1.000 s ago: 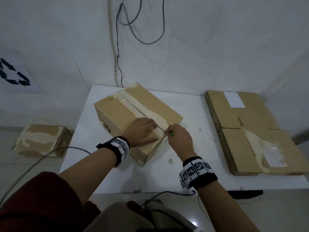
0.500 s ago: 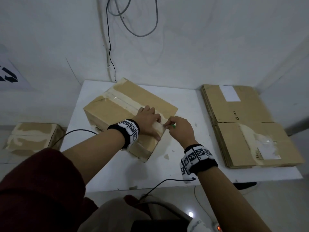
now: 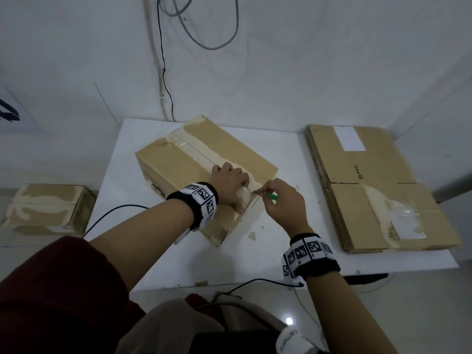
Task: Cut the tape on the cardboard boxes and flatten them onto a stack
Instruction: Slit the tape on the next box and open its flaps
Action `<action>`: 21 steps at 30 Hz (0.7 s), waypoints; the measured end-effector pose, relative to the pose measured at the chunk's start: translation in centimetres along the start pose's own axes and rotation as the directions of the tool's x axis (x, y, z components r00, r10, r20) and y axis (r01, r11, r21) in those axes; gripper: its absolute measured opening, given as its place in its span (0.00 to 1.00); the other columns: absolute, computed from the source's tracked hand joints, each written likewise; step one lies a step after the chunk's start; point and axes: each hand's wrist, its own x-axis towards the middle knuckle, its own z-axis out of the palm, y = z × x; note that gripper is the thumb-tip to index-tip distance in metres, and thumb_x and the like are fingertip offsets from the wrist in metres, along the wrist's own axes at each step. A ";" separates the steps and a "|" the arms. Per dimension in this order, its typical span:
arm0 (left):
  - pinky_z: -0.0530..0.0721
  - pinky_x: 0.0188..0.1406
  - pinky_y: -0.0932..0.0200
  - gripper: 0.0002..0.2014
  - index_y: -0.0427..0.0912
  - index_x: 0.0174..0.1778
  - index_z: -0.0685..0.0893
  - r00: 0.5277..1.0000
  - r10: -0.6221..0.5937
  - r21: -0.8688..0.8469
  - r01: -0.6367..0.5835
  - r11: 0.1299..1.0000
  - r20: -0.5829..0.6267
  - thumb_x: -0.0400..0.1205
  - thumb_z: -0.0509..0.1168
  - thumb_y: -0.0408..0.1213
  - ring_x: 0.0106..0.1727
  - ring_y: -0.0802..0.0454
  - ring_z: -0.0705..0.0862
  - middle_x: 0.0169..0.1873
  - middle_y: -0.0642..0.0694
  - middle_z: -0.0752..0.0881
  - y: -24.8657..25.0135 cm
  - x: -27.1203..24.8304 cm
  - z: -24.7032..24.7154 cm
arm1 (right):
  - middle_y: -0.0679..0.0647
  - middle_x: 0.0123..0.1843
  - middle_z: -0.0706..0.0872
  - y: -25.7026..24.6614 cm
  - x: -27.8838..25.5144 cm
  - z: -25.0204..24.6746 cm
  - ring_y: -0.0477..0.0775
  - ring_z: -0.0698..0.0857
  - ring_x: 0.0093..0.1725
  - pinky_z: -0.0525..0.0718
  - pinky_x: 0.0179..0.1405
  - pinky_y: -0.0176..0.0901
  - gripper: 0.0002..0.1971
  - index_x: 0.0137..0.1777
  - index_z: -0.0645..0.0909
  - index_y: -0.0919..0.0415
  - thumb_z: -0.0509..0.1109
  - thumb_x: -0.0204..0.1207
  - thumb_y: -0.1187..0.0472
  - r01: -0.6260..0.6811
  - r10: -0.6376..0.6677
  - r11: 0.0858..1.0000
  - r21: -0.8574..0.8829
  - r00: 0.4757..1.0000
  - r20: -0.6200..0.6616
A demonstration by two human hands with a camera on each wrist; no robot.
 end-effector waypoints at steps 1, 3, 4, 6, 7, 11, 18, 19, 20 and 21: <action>0.62 0.61 0.46 0.36 0.55 0.63 0.74 1.000 -0.004 -0.010 0.004 1.000 0.005 0.62 0.78 0.60 0.65 0.46 0.66 0.59 0.54 0.76 0.0 0.1 0.0 | 0.40 0.44 0.86 0.4 -0.3 0.0 0.39 0.83 0.46 0.79 0.36 0.30 0.08 0.43 0.84 0.45 0.72 0.75 0.62 0.001 0.001 0.999 0.041 0.998 -0.061; 0.61 0.63 0.47 0.36 0.56 0.65 0.75 1.000 -0.006 -0.018 0.006 1.000 0.015 0.62 0.78 0.60 0.65 0.45 0.66 0.60 0.53 0.75 0.1 0.1 -0.1 | 0.40 0.43 0.86 1.1 -0.3 0.1 0.39 0.83 0.47 0.76 0.36 0.29 0.07 0.41 0.84 0.45 0.74 0.76 0.60 -0.090 0.103 0.981 0.169 0.992 -0.071; 0.61 0.63 0.47 0.36 0.56 0.65 0.75 1.000 -0.004 -0.019 0.005 1.000 0.016 0.62 0.78 0.60 0.66 0.45 0.66 0.60 0.53 0.75 0.1 0.1 -0.1 | 0.41 0.44 0.87 1.3 -0.2 0.2 0.40 0.84 0.47 0.75 0.37 0.28 0.05 0.40 0.85 0.46 0.75 0.76 0.58 -0.164 0.178 0.952 0.257 0.984 -0.031; 0.62 0.63 0.48 0.35 0.57 0.66 0.76 1.000 0.003 -0.024 -0.003 1.000 0.011 0.63 0.78 0.60 0.66 0.44 0.66 0.60 0.53 0.75 0.1 0.1 0.1 | 0.46 0.44 0.89 1.3 -0.1 0.5 0.42 0.84 0.47 0.74 0.39 0.25 0.04 0.40 0.87 0.50 0.78 0.74 0.53 -0.278 0.283 0.870 0.408 0.958 0.049; 0.62 0.62 0.49 0.35 0.57 0.65 0.76 1.000 0.006 -0.030 -0.005 1.000 0.006 0.63 0.78 0.59 0.65 0.44 0.66 0.60 0.53 0.75 0.1 0.1 0.2 | 0.48 0.43 0.89 1.3 -0.2 0.7 0.42 0.84 0.45 0.74 0.39 0.24 0.05 0.41 0.88 0.52 0.79 0.74 0.53 -0.304 0.308 0.841 0.447 0.949 0.065; 0.63 0.61 0.51 0.35 0.57 0.63 0.76 1.000 0.014 -0.064 -0.015 0.998 -0.021 0.60 0.79 0.59 0.62 0.44 0.66 0.55 0.55 0.73 -0.1 0.3 0.7 | 0.48 0.40 0.88 0.7 -0.7 1.4 0.40 0.82 0.41 0.73 0.36 0.25 0.02 0.42 0.90 0.56 0.78 0.74 0.59 -0.341 0.333 0.812 0.474 0.937 0.104; 0.64 0.67 0.50 0.36 0.55 0.61 0.77 0.997 0.048 -0.105 -0.054 0.993 -0.060 0.58 0.80 0.58 0.61 0.44 0.68 0.50 0.57 0.70 -0.1 0.3 1.2 | 0.48 0.37 0.87 -0.2 -1.4 1.7 0.35 0.82 0.34 0.75 0.35 0.22 0.02 0.42 0.89 0.58 0.77 0.75 0.61 -0.397 0.400 0.760 0.514 0.910 0.112; 0.64 0.67 0.50 0.36 0.55 0.61 0.77 0.996 0.054 -0.106 -0.062 0.992 -0.077 0.58 0.80 0.58 0.61 0.44 0.69 0.50 0.57 0.70 -0.1 0.2 1.2 | 0.48 0.37 0.87 -0.3 -1.4 1.8 0.35 0.83 0.35 0.76 0.36 0.22 0.02 0.42 0.89 0.56 0.76 0.76 0.62 -0.404 0.407 0.754 0.518 0.906 0.115; 0.63 0.67 0.51 0.36 0.54 0.61 0.77 0.994 0.063 -0.101 -0.072 0.992 -0.095 0.58 0.81 0.58 0.61 0.44 0.69 0.51 0.56 0.71 0.0 0.1 1.1 | 0.49 0.37 0.88 -0.5 -1.4 2.0 0.37 0.85 0.38 0.77 0.37 0.22 0.02 0.42 0.89 0.56 0.76 0.76 0.62 -0.410 0.418 0.751 0.517 0.902 0.108; 0.62 0.67 0.52 0.36 0.53 0.61 0.77 0.991 0.070 -0.102 -0.081 0.992 -0.111 0.58 0.81 0.57 0.61 0.45 0.70 0.52 0.55 0.72 0.0 0.1 1.1 | 0.50 0.38 0.89 -0.6 -1.4 2.3 0.39 0.86 0.40 0.78 0.38 0.23 0.02 0.42 0.89 0.55 0.76 0.76 0.62 -0.417 0.432 0.753 0.510 0.897 0.095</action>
